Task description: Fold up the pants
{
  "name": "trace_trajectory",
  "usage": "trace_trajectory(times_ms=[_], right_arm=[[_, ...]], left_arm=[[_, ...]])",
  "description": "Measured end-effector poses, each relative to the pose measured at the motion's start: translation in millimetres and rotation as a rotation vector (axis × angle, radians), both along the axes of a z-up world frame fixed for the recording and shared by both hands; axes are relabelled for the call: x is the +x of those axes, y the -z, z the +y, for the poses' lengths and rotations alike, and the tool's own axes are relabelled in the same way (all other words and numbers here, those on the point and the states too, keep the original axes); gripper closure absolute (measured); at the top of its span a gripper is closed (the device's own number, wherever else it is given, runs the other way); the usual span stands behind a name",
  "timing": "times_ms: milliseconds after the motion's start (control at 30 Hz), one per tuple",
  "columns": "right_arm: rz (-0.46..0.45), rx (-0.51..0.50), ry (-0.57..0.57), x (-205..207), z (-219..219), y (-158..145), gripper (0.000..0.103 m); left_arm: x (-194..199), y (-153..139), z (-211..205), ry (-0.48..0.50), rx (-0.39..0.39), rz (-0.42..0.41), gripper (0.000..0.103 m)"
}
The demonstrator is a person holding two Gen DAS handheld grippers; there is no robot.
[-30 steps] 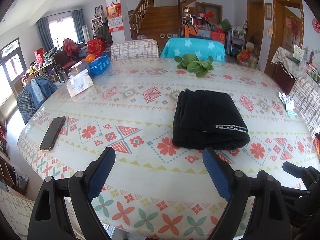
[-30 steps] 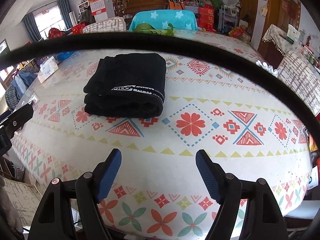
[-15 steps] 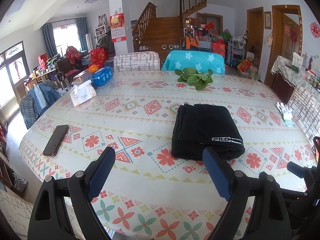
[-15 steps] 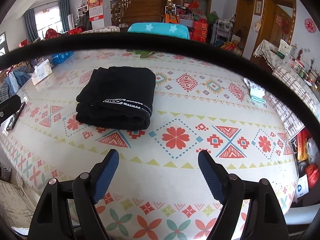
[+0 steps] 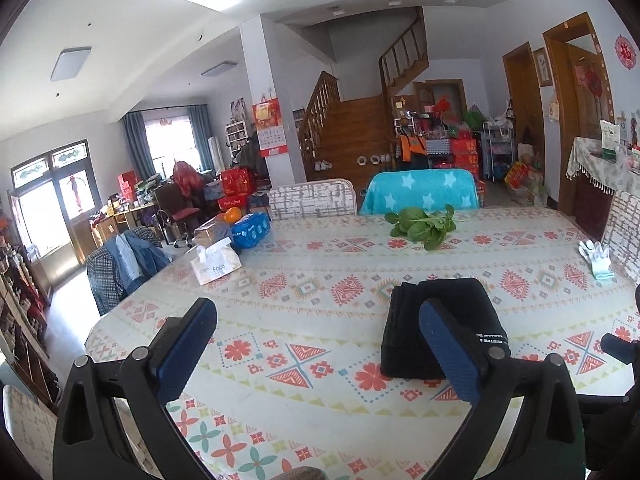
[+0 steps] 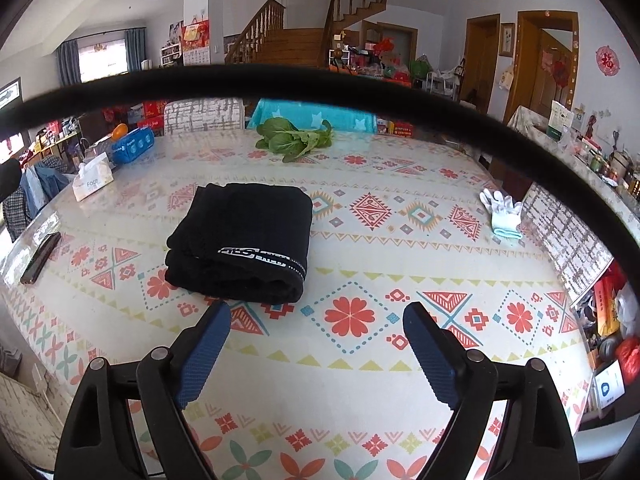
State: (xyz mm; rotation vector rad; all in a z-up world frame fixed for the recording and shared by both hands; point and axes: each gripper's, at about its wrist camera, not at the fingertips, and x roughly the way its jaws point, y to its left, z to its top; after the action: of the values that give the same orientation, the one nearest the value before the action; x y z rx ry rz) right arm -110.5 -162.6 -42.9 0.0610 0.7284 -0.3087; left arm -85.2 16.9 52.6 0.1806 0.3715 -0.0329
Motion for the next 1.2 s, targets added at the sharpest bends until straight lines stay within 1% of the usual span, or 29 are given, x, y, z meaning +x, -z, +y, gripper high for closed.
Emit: trace_trajectory(times_ms=[67, 167, 267, 333, 467, 633, 800, 1200], right_arm=[[-0.007, -0.004, 0.004, -0.7, 0.5, -0.6, 0.012], [-0.010, 0.003, 0.005, 0.6, -0.9, -2.6, 0.011], [0.006, 0.024, 0.004, 7.8, -5.0, -4.0, 0.011], [0.023, 0.041, 0.011, 14.2, -8.7, -4.5, 0.011], [0.039, 0.063, 0.047, 18.2, -12.6, -3.6, 0.011], [0.071, 0.061, 0.037, 17.5, -5.8, 7.4, 0.011], [0.088, 0.042, 0.023, 17.8, 0.6, 11.5, 0.011], [0.123, 0.041, 0.014, 22.0, 3.4, 18.8, 0.011]], left_arm=[[1.5, -3.5, -0.8, 0.025, -0.016, 0.006, 0.002], [9.4, -6.7, -3.9, 0.074, -0.048, 0.056, 0.001], [16.0, -5.6, -8.5, 0.101, -0.067, 0.093, 0.001], [18.8, -2.0, -10.1, 0.115, -0.087, 0.125, 0.001], [19.9, 9.1, -11.2, 0.133, -0.085, 0.169, 0.001], [26.3, 25.2, -5.5, 0.134, -0.113, 0.255, 0.001], [32.0, 39.0, -5.7, 0.142, -0.118, 0.319, 0.001], [38.8, 56.1, -9.1, 0.154, -0.095, 0.389, 0.001]])
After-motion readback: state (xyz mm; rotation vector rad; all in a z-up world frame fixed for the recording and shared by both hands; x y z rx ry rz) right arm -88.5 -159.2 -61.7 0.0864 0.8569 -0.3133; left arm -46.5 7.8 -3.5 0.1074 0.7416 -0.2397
